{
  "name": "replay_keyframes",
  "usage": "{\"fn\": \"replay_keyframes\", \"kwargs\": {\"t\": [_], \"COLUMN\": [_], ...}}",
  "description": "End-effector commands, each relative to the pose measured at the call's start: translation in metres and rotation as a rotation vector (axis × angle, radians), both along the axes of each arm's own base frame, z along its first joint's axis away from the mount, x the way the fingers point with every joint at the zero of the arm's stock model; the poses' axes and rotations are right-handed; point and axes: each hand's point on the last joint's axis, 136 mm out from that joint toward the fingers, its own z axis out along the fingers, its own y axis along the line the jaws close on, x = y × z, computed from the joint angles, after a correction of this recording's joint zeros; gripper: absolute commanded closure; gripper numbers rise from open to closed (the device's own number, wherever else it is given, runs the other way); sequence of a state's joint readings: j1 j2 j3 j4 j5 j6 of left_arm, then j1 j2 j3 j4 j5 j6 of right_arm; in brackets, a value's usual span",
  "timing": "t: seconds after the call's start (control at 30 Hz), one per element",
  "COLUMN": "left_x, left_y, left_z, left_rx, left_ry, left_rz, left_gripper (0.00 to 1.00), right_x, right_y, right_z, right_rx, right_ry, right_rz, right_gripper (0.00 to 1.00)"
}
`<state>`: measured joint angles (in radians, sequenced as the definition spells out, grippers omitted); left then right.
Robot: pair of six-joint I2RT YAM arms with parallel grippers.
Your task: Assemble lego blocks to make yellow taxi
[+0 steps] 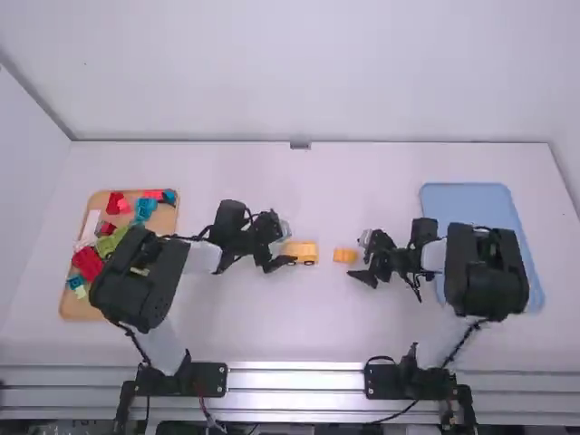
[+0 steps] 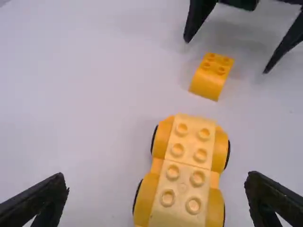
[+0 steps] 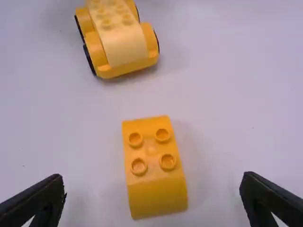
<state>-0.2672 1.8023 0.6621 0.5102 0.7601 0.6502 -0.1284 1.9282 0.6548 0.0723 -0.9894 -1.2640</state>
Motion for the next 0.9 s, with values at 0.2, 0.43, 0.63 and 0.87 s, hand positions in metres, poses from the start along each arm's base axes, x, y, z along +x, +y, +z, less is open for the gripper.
{"fn": "replay_keyframes", "kwargs": {"t": [0.2,0.43,0.63,0.87], "left_x": [-0.002,0.002,0.002,0.002], "left_y": [-0.004,-0.004,-0.005,-0.005], "left_z": [0.011,0.015,0.016,0.016], "left_rx": [-0.037,-0.052,-0.053,-0.054], "left_ry": [-0.009,-0.017,-0.019,-0.022], "left_rz": [-0.026,-0.014,-0.014,-0.014], "left_gripper": [0.01,0.01,0.01,0.01], "right_x": [0.012,0.011,0.008,0.007], "right_y": [0.005,0.01,0.014,0.014], "right_z": [-0.002,-0.011,-0.016,-0.017], "right_rx": [0.076,0.051,0.03,0.026], "right_ry": [-0.049,-0.042,-0.023,-0.02], "right_rz": [0.122,0.157,0.17,0.173], "right_gripper": [0.06,0.32,0.33,0.56]}}
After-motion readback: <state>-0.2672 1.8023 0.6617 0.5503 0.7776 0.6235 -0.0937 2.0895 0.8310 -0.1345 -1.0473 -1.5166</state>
